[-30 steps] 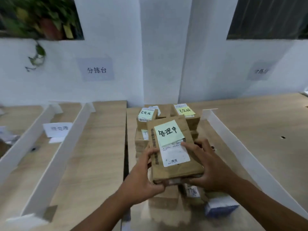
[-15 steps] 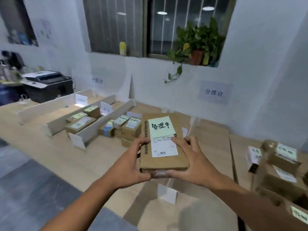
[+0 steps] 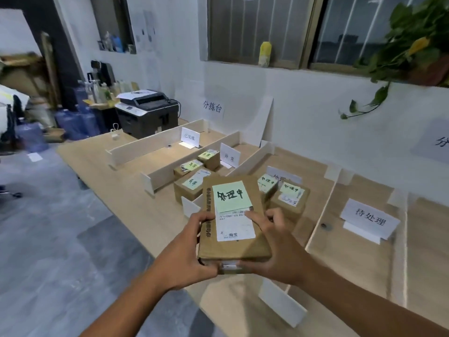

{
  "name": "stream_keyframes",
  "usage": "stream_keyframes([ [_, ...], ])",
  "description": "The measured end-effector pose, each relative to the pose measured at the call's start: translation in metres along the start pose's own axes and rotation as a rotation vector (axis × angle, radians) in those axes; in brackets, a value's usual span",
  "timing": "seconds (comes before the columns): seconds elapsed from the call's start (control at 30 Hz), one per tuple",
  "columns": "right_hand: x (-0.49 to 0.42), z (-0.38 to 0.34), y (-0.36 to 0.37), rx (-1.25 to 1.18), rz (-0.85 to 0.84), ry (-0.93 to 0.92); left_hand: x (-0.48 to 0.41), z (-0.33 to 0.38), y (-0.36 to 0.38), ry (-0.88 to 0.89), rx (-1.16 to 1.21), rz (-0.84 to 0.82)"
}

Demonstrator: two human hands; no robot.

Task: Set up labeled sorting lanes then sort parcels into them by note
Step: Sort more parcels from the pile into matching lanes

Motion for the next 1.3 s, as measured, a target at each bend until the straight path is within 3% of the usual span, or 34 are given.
stream_keyframes([
  [0.5,-0.188,0.141,0.086,-0.025,0.037,0.387,-0.28,-0.134,-0.073,-0.058,-0.053,-0.382],
  [0.67,-0.228,0.197,0.104,0.05,0.033,0.591,-0.38,-0.174,-0.062,0.001,-0.067,-0.507],
  [0.8,-0.264,0.241,0.114,0.273,0.033,0.722,-0.459,-0.206,-0.046,0.028,-0.009,-0.608],
  [0.93,-0.281,0.278,0.116,0.471,-0.033,0.762,-0.511,-0.231,-0.023,0.07,0.035,-0.686],
  [1.3,-0.282,0.314,0.125,0.658,-0.077,0.704,-0.541,-0.26,0.019,0.126,0.033,-0.711],
])
Point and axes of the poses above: each hand's wrist, its own x-axis away from the middle knuckle, its own y-axis out of the palm, z = x × y, the point moved 2 cm from there along -x, towards the middle knuckle, and after that the axes turned 6 degrees about -y, right-handed, at the moved point
